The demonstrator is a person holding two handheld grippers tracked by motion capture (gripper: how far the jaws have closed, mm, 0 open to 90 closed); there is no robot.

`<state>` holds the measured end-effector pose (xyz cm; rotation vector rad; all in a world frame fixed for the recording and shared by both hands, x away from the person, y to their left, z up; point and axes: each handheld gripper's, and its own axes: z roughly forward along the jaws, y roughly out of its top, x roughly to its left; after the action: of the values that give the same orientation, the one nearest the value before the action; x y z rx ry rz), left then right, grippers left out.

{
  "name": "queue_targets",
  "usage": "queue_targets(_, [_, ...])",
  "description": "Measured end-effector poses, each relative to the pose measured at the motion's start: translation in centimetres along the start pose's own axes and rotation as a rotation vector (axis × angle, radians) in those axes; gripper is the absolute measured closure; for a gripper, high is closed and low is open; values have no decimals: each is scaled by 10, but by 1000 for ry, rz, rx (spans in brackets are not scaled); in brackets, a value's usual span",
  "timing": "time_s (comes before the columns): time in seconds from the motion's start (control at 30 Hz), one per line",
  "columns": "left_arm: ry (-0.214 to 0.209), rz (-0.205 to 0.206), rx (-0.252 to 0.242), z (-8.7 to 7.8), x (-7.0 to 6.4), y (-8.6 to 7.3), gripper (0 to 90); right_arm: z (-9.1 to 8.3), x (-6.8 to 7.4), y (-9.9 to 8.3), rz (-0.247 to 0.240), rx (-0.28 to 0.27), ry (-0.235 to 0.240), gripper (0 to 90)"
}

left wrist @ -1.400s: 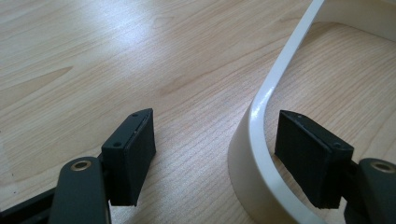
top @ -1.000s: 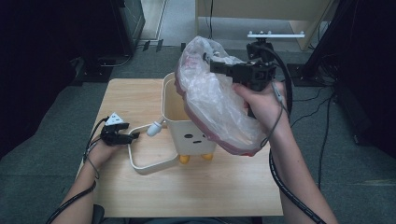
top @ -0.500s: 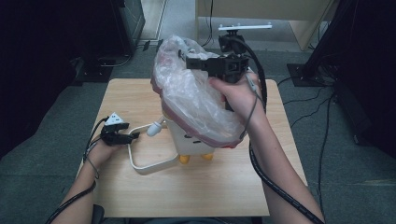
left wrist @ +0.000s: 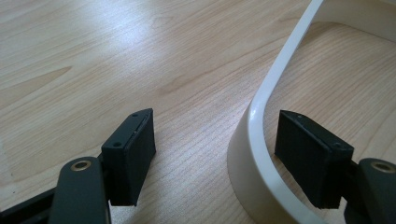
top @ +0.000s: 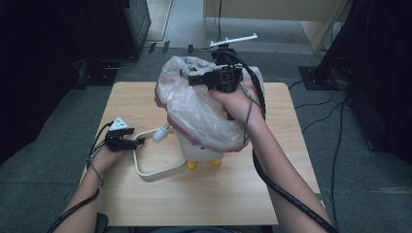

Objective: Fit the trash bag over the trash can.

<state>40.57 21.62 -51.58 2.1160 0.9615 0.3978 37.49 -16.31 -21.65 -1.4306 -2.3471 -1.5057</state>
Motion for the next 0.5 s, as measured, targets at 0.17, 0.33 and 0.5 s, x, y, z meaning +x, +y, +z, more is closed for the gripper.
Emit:
queue_targets(0.17, [2,3,0,0,0,0,289,11,-6,0,-8,47,-8,857])
queue_targets(0.33, [0,0,-1,0,0,0,289,25,-9,-1,-46,97,-18,794])
queue_targets(0.5, [1,0,-2,0,0,0,289,39,-8,-3,-78,146,-42,633])
